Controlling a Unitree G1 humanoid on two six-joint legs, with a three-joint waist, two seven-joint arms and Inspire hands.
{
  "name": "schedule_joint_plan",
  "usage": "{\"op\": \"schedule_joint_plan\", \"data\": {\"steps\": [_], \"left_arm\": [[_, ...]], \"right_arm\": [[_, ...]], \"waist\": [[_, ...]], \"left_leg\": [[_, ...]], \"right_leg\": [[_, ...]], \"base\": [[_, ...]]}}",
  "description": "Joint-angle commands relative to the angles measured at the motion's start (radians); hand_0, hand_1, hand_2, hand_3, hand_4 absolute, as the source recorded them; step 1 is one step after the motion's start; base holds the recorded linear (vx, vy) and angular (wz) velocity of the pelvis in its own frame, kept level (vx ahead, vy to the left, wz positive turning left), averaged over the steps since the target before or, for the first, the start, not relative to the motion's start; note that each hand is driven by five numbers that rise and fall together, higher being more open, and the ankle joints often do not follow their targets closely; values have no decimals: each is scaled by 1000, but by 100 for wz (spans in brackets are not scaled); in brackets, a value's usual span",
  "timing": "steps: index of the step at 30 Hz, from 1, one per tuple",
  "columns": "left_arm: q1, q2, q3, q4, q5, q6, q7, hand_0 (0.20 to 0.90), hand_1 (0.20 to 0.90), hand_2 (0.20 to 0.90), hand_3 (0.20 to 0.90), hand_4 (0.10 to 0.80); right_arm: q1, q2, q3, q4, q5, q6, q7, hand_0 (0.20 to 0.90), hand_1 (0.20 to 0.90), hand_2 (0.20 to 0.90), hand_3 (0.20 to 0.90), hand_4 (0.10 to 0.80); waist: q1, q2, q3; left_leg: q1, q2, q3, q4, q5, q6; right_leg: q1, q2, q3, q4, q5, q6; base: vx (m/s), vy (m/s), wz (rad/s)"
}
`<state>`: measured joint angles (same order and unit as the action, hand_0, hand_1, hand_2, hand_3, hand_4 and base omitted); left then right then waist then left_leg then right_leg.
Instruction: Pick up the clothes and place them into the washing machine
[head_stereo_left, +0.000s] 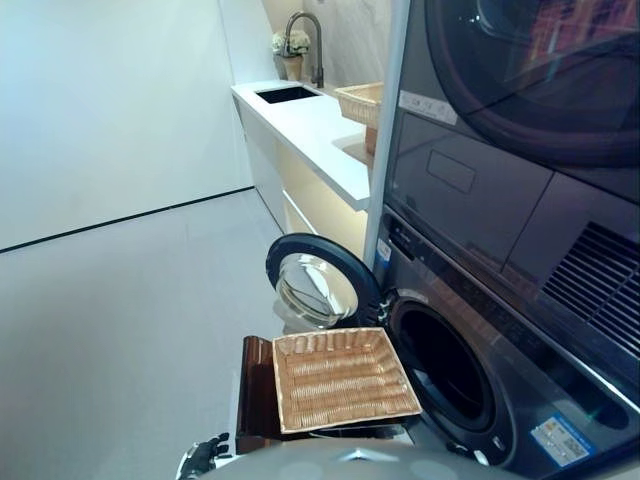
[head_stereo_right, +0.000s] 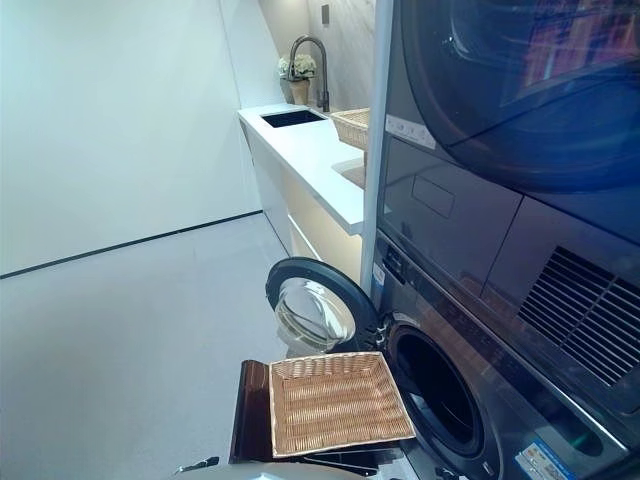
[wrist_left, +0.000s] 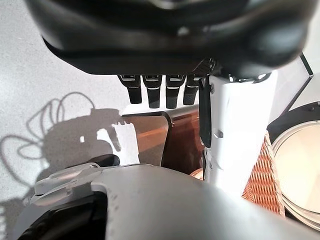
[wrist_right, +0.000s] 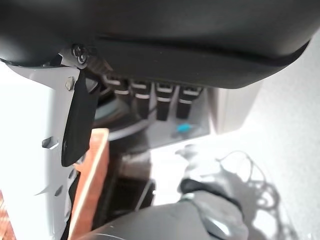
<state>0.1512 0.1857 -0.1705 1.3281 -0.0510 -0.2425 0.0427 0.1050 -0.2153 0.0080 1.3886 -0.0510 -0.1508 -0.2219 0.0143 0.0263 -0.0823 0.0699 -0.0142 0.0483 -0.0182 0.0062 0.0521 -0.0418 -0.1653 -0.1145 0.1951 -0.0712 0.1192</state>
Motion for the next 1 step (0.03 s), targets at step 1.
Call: {"op": "schedule_joint_plan", "data": {"steps": [1], "left_arm": [[-47,-64,28,15,-9,-29,-3,900,900,900,900,800]], "right_arm": [[-30,-30,6,67,1,10,-46,900,900,900,900,800]], "waist": [[-21,-20,-7]], "left_leg": [[-41,15,-12,4,6,-77]], "right_leg": [[93,29,-6,-155,41,-24]], "base": [[0,0,0]]}}
